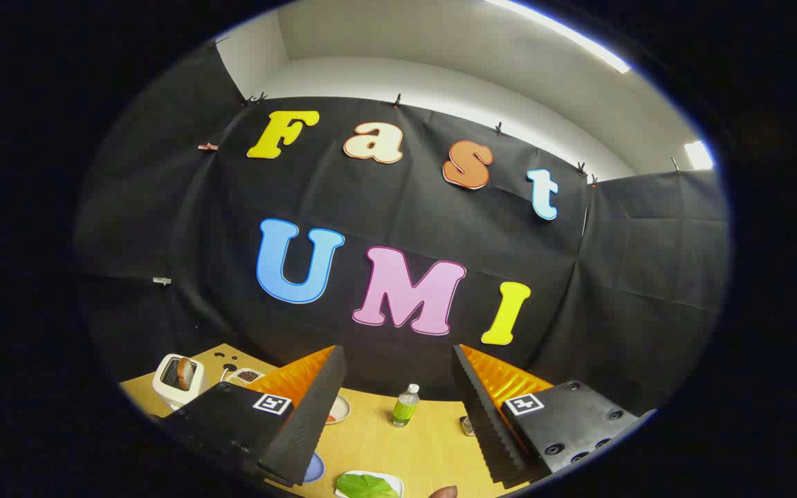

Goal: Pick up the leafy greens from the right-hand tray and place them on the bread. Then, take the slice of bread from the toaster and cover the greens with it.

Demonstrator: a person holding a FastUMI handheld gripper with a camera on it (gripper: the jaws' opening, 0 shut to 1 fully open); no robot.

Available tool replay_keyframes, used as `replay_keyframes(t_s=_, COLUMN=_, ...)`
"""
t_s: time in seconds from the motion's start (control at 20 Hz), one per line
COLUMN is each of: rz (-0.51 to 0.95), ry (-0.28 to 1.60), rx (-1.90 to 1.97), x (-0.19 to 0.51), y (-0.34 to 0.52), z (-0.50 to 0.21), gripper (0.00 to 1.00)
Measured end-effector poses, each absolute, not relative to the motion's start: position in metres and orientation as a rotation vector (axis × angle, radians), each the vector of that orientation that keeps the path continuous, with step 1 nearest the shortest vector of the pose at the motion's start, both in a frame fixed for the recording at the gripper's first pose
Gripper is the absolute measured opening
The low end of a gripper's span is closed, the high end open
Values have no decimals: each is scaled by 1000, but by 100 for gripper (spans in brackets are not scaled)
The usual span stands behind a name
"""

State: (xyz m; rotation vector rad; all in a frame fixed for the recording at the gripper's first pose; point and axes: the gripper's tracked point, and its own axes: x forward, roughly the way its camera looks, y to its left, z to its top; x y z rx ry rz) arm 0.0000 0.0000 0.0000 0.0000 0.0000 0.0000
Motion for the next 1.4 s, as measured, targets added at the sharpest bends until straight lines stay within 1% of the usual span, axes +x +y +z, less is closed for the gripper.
replay_keyframes(t_s=1.4, rz=-15, ry=21, rx=22, x=-12, y=-7, z=-5, gripper=96)
